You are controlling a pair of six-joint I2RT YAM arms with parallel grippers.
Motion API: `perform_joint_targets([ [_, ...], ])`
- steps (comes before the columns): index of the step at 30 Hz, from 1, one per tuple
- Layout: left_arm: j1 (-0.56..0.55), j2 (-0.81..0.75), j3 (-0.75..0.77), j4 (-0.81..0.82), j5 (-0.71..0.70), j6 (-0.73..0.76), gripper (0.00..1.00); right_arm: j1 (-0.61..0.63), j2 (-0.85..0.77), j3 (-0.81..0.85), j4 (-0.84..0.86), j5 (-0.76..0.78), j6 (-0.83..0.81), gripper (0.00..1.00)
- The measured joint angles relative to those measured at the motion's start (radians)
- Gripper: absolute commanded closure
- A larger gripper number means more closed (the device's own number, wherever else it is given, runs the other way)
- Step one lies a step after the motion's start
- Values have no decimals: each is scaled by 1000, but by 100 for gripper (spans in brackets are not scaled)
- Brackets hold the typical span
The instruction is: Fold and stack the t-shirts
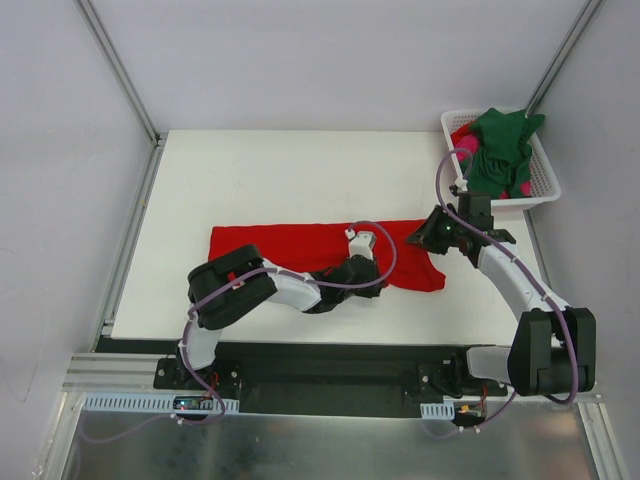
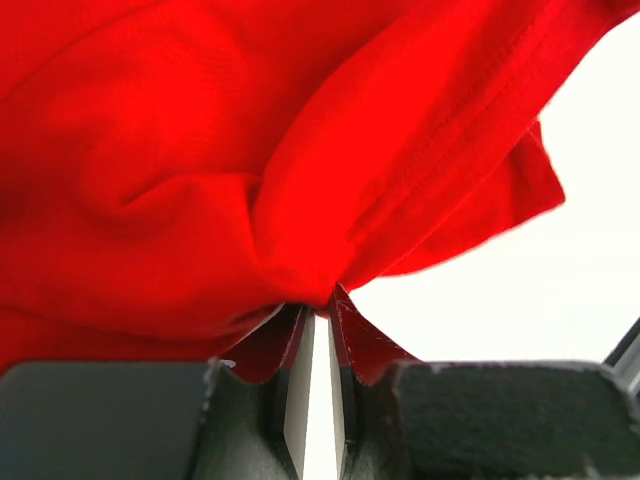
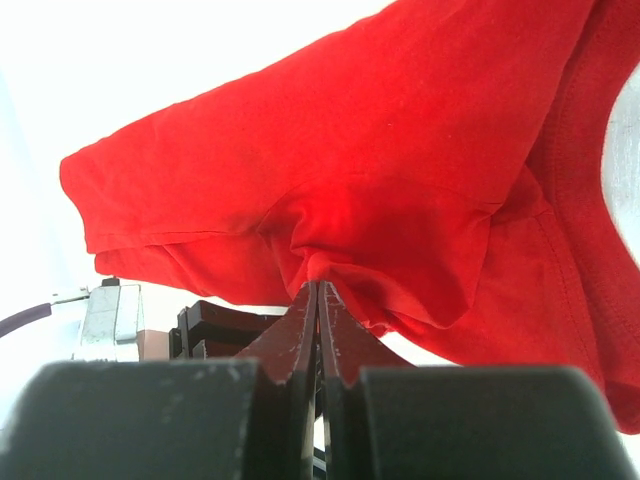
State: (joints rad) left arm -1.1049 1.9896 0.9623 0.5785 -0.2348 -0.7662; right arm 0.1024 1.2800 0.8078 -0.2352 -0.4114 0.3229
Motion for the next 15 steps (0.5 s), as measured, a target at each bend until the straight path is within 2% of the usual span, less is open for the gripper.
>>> perform_joint_targets([
  [5,0,-78,-47,-74,26,8,89,0,-10,0,-3,-18,-2,98],
  [15,0,-286,-97,-403,42,95,86,3,-37,0,-10,-24,-14,98],
])
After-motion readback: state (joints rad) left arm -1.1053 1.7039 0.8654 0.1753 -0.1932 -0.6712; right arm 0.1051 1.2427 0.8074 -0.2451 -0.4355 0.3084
